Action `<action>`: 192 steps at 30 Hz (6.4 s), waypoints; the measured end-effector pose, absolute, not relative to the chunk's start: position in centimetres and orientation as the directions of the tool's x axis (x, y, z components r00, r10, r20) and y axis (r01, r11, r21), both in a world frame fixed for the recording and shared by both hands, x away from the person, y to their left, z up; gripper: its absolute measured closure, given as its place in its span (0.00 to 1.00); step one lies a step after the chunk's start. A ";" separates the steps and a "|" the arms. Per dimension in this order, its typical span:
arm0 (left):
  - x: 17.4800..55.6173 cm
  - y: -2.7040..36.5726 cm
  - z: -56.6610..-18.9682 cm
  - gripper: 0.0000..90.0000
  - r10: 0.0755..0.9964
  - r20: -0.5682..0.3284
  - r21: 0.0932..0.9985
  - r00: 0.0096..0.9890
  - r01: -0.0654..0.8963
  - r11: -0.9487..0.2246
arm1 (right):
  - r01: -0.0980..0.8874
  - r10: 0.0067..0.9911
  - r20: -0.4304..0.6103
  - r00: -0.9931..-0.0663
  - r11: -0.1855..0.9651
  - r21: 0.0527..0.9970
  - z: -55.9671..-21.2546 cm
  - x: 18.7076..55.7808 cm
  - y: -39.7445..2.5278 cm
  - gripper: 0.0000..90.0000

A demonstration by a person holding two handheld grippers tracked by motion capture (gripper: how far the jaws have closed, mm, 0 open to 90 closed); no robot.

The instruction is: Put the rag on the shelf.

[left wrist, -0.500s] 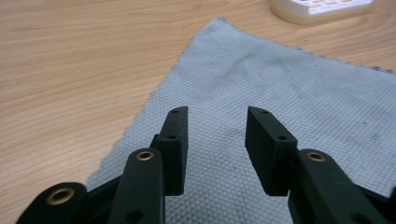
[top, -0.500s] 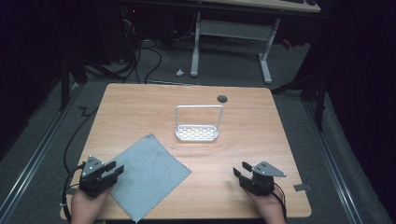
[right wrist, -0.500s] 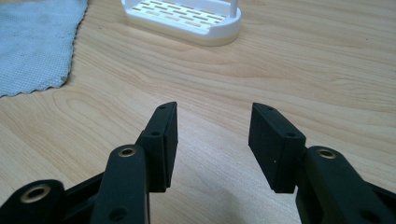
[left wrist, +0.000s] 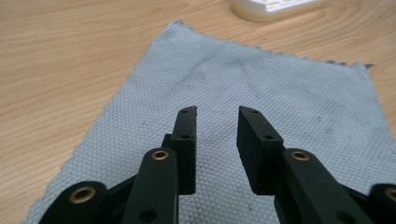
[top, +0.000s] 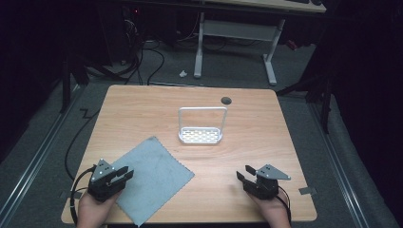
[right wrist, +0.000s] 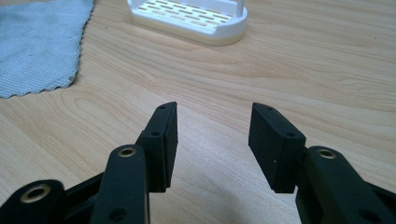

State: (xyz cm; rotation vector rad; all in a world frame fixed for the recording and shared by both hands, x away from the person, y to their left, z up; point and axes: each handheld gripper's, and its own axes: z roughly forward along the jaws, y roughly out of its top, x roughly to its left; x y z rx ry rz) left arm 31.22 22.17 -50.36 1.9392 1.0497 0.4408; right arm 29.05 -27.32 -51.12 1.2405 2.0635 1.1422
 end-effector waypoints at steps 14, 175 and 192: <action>29.9 18.5 -51.4 1.00 0.646 -0.105 0.700 0.756 0.517 -0.493 | 0.481 0.874 0.028 -0.485 0.239 0.843 -51.0 29.1 -27.4 0.59; 34.1 12.2 -52.4 0.99 0.738 -0.199 0.816 0.645 0.526 -0.240 | 0.515 0.843 0.028 -0.537 0.302 0.802 -52.1 33.8 -22.9 1.00; 32.2 12.8 -48.8 0.99 0.730 -0.145 0.911 0.668 0.379 -0.166 | 0.379 0.847 -0.008 -0.532 0.247 0.892 -49.3 31.6 -22.8 0.99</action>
